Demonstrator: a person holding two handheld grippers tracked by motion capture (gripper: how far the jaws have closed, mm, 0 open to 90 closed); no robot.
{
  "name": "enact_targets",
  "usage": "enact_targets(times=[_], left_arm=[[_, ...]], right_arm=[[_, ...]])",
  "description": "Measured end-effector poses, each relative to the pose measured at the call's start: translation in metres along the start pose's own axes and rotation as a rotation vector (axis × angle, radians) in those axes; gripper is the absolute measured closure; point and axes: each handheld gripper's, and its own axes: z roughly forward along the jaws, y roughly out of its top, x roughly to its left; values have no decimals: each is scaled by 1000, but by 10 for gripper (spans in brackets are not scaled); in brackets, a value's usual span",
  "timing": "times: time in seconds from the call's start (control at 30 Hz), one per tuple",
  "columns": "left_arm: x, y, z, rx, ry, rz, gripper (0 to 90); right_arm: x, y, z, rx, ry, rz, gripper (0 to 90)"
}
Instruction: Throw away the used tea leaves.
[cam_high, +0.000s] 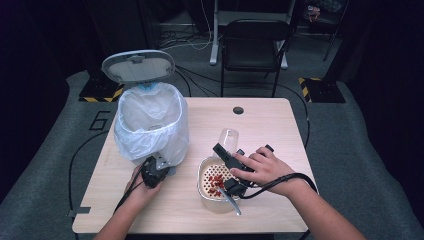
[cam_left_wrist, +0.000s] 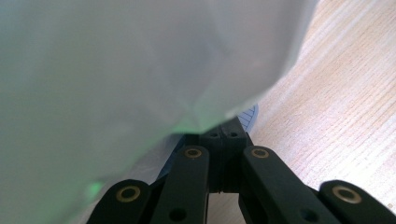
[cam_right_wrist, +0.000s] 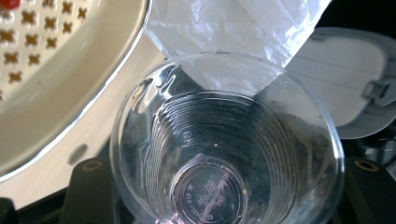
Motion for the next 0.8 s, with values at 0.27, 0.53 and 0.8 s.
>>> enact_targets(times=[0.27, 0.53, 0.8], left_arm=[[-1, 0, 0, 7, -9, -20, 900], [-1, 0, 1, 18, -5, -29, 900], [-1, -1, 1, 11, -5, -34, 900]], right_arm=[[-19, -10, 3, -23, 34, 146, 337], [-44, -33, 14, -43, 155, 472, 340], [-51, -48, 32, -58, 264, 636, 341]])
